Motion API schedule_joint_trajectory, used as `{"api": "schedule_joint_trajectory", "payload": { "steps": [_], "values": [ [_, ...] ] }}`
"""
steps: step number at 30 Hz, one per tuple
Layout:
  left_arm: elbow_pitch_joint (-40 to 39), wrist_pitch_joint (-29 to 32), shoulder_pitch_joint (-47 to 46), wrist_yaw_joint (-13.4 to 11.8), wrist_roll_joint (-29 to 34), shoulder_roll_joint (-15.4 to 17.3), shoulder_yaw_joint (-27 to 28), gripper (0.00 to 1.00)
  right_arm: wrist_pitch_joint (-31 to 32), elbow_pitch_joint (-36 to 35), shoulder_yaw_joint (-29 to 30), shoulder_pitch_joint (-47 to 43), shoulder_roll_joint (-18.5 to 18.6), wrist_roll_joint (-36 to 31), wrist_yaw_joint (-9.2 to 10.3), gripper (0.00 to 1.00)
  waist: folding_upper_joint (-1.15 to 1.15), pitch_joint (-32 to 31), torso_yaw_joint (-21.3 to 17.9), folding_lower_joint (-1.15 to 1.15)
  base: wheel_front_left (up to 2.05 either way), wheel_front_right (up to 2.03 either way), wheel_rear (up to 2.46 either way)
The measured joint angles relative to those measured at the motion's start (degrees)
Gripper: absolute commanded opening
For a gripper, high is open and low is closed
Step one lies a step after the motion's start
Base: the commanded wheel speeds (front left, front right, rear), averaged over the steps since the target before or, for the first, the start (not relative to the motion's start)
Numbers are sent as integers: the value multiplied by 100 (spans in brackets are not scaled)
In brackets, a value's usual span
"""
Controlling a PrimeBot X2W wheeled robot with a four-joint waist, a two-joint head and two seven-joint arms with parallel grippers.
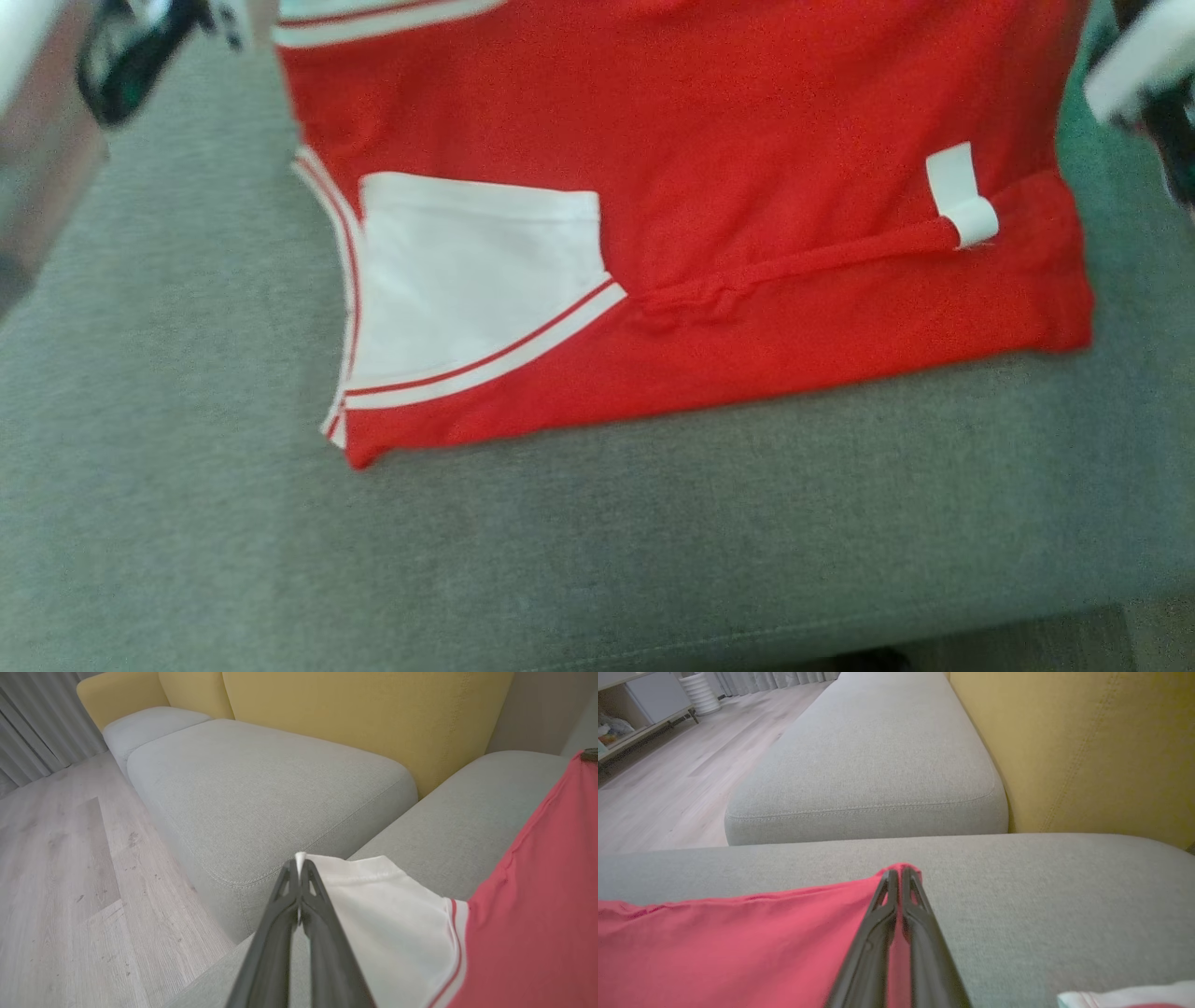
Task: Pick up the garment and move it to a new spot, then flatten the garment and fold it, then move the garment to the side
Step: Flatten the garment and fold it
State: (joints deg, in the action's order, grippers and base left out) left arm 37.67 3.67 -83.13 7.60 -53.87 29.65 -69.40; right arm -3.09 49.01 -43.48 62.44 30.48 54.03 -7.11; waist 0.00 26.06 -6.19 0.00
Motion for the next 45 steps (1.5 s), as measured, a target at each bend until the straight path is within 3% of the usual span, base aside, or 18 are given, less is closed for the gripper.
{"api": "schedule_joint_trajectory", "payload": {
  "steps": [10, 19, 22, 30, 39, 40, 41, 42, 43, 45],
  "values": [
    [-1216, -281, 1378, -104, 0, 572, -374, 0, -297, -474, -30, -1534, 510, 316, 0, 0, 0, -629, 439, 2, 0, 0, 0],
    [-2931, -334, 2604, -896, -1, 1503, -509, 0, -467, -900, 286, -2497, 713, 355, 0, 0, 0, -996, 662, 1, 0, 0, 0],
    [-3434, -420, 2848, -1215, 0, 1680, -514, 0, -480, -994, 459, -2839, 783, 352, 0, 0, 0, -1019, 698, 1, 0, 0, 0],
    [-4135, -534, 3536, -1746, 94, 1766, -556, 0, -432, -1298, 1094, -3545, 811, 160, 0, 0, 0, -993, 760, 1, 0, 0, 0],
    [-3893, -1048, 4195, -2079, -55, 1655, -588, 0, -99, -1822, 1886, -4173, 455, -335, 0, 0, 0, -902, 670, 0, 0, 0, 0],
    [-3845, -1131, 4224, -2113, -60, 1610, -581, 5, -69, -1874, 1998, -4242, 394, -378, 0, 35, 0, -909, 661, 0, 0, 0, 0],
    [-3796, -1216, 4256, -2159, -60, 1559, -563, 24, -41, -1905, 2113, -4310, 332, -427, 0, 100, 0, -923, 654, 0, 0, 0, 0],
    [-3755, -1312, 4292, -2213, -62, 1502, -535, 54, -43, -1938, 2251, -4381, 255, -494, 0, 100, 0, -945, 647, 0, 0, 0, 0],
    [-3722, -1429, 4347, -2292, -76, 1427, -450, 100, -44, -1984, 2398, -4460, 181, -563, 0, 100, 0, -972, 643, 0, 0, 0, 0],
    [-3637, -1645, 4493, -2479, -179, 1249, -255, 100, -93, -2102, 2695, -4640, 16, -675, 0, 100, 0, -1030, 640, 0, 0, 0, 0]
  ]
}}
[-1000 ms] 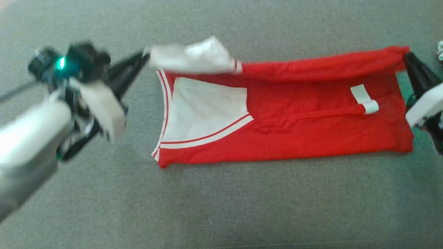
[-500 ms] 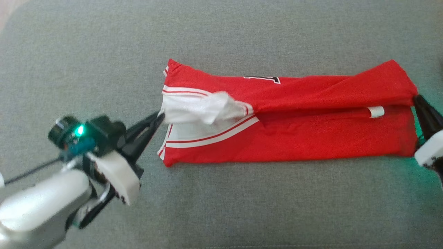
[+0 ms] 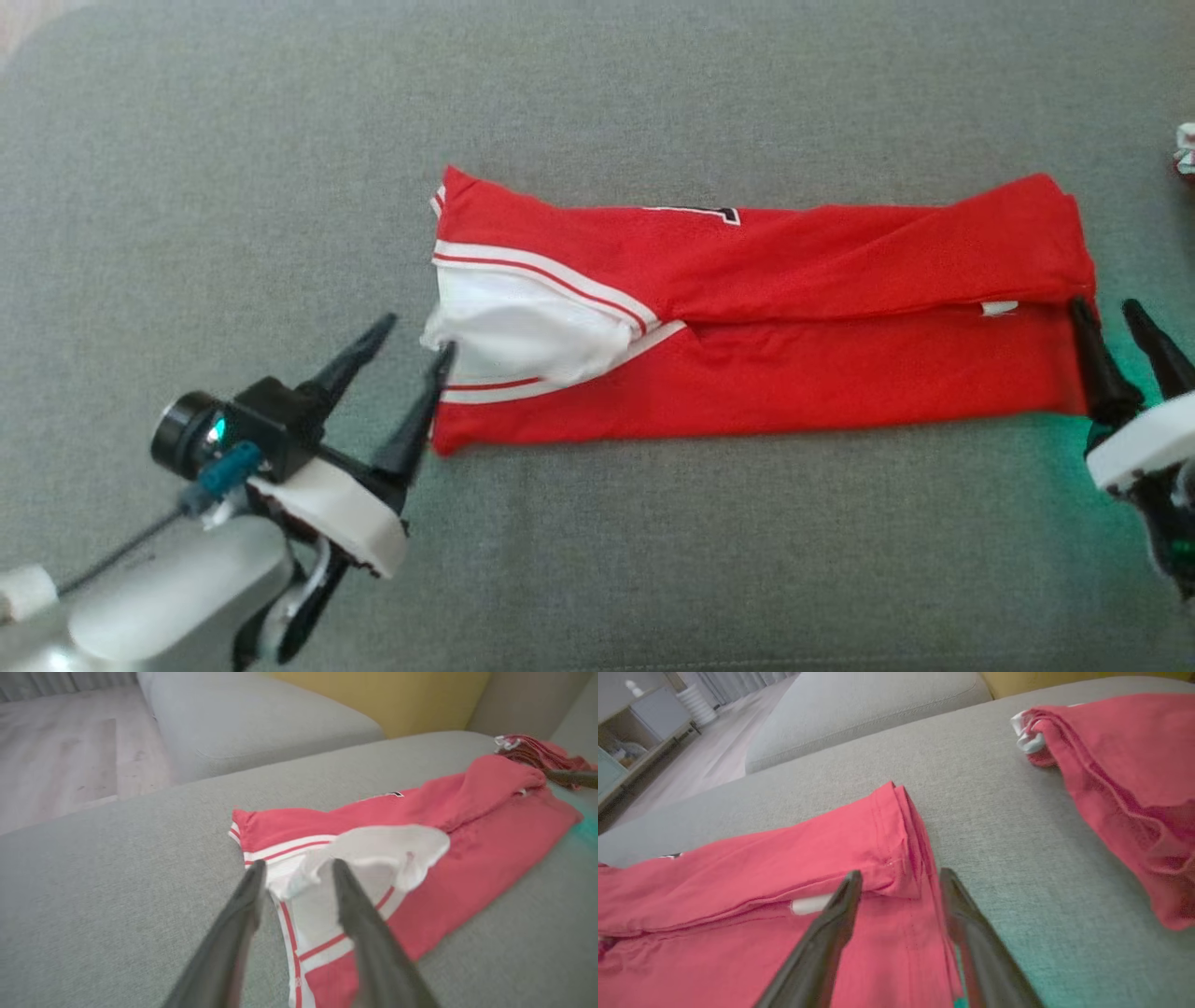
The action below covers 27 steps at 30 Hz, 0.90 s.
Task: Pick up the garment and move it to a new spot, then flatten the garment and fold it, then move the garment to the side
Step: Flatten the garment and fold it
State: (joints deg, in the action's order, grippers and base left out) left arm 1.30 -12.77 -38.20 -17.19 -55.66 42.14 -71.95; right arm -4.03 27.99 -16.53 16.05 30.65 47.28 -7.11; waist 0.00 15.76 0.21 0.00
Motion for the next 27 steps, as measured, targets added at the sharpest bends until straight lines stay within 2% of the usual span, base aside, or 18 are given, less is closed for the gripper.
{"api": "schedule_joint_trajectory", "payload": {
  "steps": [3, 6, 8, 10, 12, 14, 19, 24, 25, 26, 27],
  "values": [
    [119, -131, 274, -442, 145, -252, 328, 100, -163, -180, 461, -310, -358, -137, 0, 100, 0, -93, -4, 0, 0, 0, 0],
    [-13, -152, 721, -928, 571, -705, 1283, 100, -372, -227, 948, -550, -756, -325, 0, 100, 0, -159, 20, 0, 0, 0, 0],
    [-202, -163, 1034, -1124, 1039, -1091, 1916, 100, -452, -176, 1270, -588, -990, -457, 0, 100, 0, -192, 53, 0, 0, 0, 0],
    [-347, -170, 1427, -1189, 1519, -1437, 2385, 100, -454, -46, 1534, -562, -1198, -613, 0, 100, 0, -221, 99, 0, 0, 0, 0],
    [-364, -177, 1857, -1187, 1948, -1703, 2647, 100, -443, 162, 1744, -474, -1358, -756, 0, 100, 0, -244, 161, 0, 0, 0, 0],
    [-367, -177, 2059, -1156, 2149, -1830, 2744, 100, -426, 275, 1856, -404, -1417, -793, 0, 100, 0, -251, 199, 0, 0, 0, 0],
    [-393, -177, 2599, -727, 2825, -2392, 3052, 100, -369, 947, 2345, 114, -1521, -939, 0, 100, 0, -283, 411, 0, 0, 0, 0],
    [-359, -178, 2725, -361, 3377, -2655, 3326, 100, 7, 1714, 2486, 417, -1521, -1127, 0, 100, 0, -319, 589, 0, 0, 0, 0],
    [-357, -179, 2750, -296, 3437, -2684, 3366, 100, 90, 1840, 2483, 456, -1523, -1166, 0, 91, 0, -331, 610, 0, 0, 0, 0],
    [-353, -187, 2786, -246, 3507, -2725, 3431, 100, 149, 1907, 2475, 488, -1519, -1216, 0, 63, 0, -347, 626, 0, 0, 0, 0],
    [-345, -193, 2827, -198, 3567, -2774, 3501, 100, 227, 1952, 2459, 527, -1513, -1251, 0, 28, 0, -366, 637, 0, 0, 0, 0]
  ]
}}
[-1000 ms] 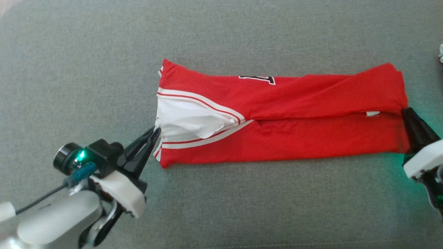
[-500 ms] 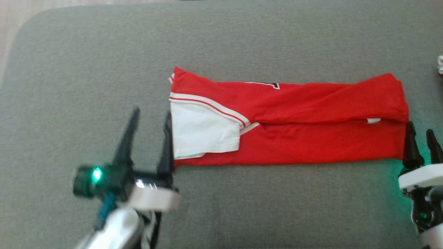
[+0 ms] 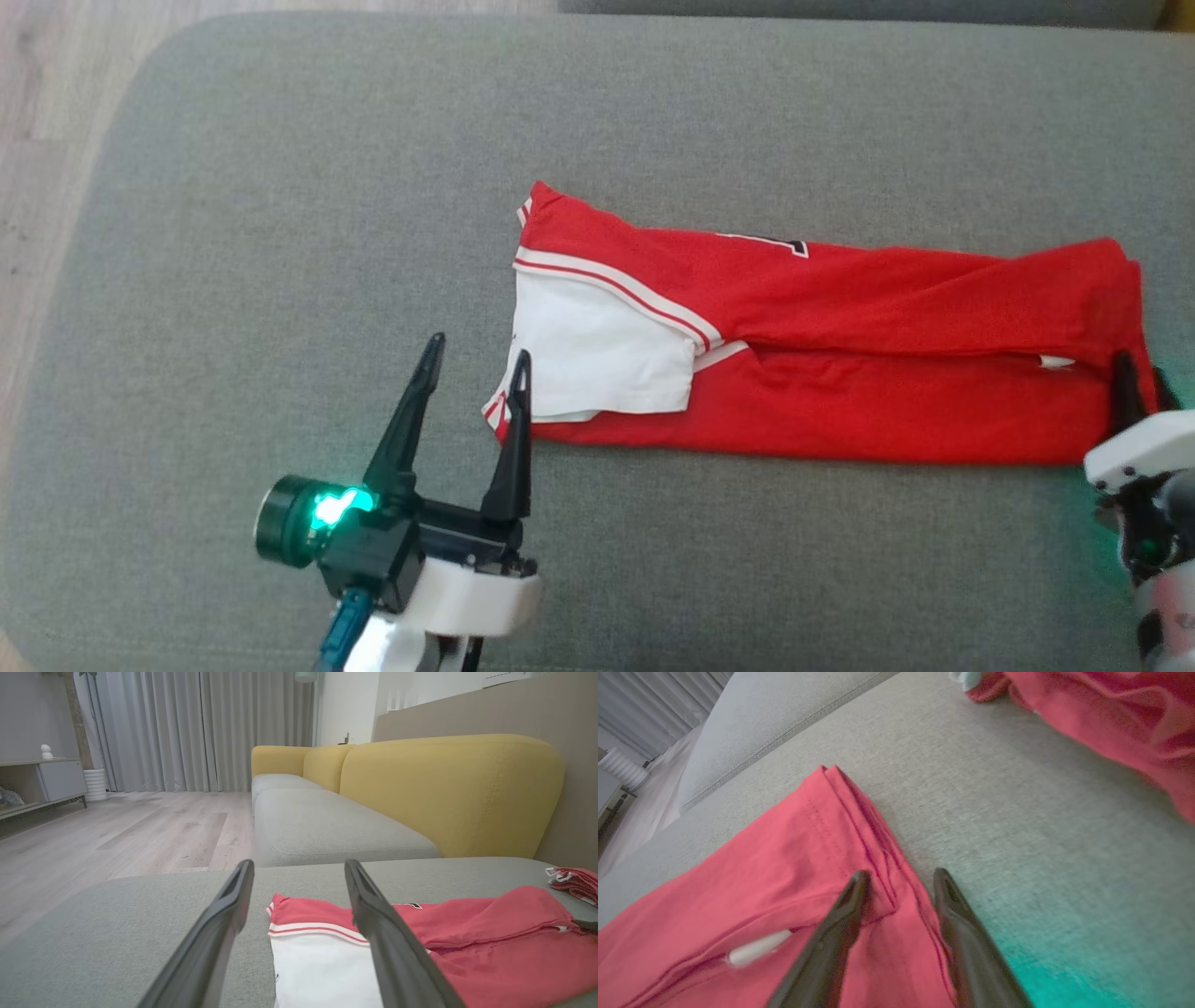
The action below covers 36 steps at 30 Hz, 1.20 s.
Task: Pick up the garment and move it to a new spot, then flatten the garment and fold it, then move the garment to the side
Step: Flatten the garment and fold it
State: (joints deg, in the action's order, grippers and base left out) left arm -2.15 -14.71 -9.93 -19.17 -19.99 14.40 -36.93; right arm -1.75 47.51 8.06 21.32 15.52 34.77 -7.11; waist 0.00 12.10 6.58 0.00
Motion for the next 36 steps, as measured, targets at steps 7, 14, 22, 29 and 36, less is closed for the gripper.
{"api": "schedule_joint_trajectory", "payload": {
  "steps": [7, 14, 22, 29, 36],
  "values": [
    [48, 0, 276, 310, 278, -209, 328, 100, -34, 66, -237, 23, -51, 3, 0, 0, 0, -245, -5, 0, 0, 0, 0],
    [116, 0, 581, 513, 504, -248, 569, 100, -298, -118, -234, -127, 186, 123, 0, 0, 0, -531, -183, 0, 0, 0, 0],
    [167, 0, 790, 666, 597, -315, 758, 100, 141, -1404, 218, -201, 831, 559, 0, 0, 0, -672, -226, 0, 0, 0, 0],
    [205, 0, 910, 775, 705, -438, 915, 100, 893, -3677, -123, -478, 120, 917, 0, 0, 0, -711, -221, 0, 0, 0, 0],
    [320, 0, 903, 918, 820, -549, 951, 100, 1515, -4632, -1063, -597, -922, 531, 1, 0, 0, -602, -157, -1, 0, 0, 0]
  ]
}}
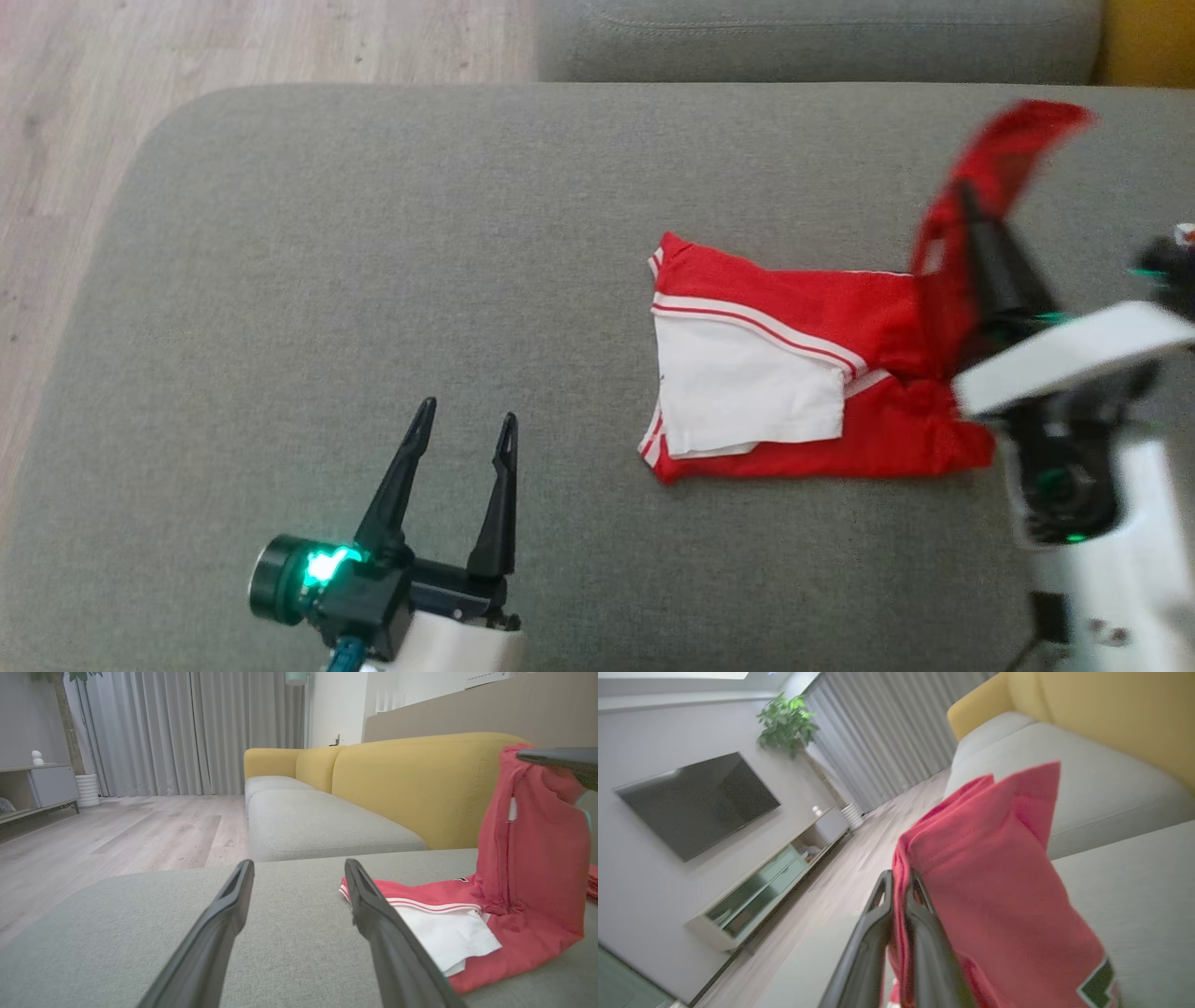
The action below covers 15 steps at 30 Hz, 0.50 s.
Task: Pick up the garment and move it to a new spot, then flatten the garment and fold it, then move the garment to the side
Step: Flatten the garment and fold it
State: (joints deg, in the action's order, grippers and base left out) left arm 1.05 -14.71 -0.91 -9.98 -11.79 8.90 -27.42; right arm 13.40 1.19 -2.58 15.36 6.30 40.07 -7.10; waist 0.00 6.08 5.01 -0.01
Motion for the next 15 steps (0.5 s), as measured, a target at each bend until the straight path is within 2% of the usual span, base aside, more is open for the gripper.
{"api": "schedule_joint_trajectory", "payload": {
  "steps": [4, 10, 11, 12, 15],
  "values": [
    [59, 0, -5, 90, 35, -57, 5, 100, 58, 100, -478, 121, -151, -233, 0, 0, 0, 43, 84, 0, 0, 0, 0],
    [145, 0, -112, 196, 89, -162, 87, 100, -4, 1154, -1372, 246, -242, -459, 0, 0, 0, 139, 313, 0, 0, 0, 0],
    [164, 0, -141, 214, 89, -187, 112, 100, -45, 1333, -1519, 248, -238, -379, 0, 16, 0, 156, 352, 0, 0, 0, 0],
    [170, 0, -155, 244, 93, -209, 134, 100, -140, 1492, -1647, 254, -243, -237, 0, 100, 0, 174, 387, 0, 0, 0, 0],
    [188, 0, -155, 250, 129, -232, 165, 100, -722, 1623, -2084, 303, -245, 272, 0, 100, 0, 211, 452, 0, 0, 0, 0]
  ]
}}
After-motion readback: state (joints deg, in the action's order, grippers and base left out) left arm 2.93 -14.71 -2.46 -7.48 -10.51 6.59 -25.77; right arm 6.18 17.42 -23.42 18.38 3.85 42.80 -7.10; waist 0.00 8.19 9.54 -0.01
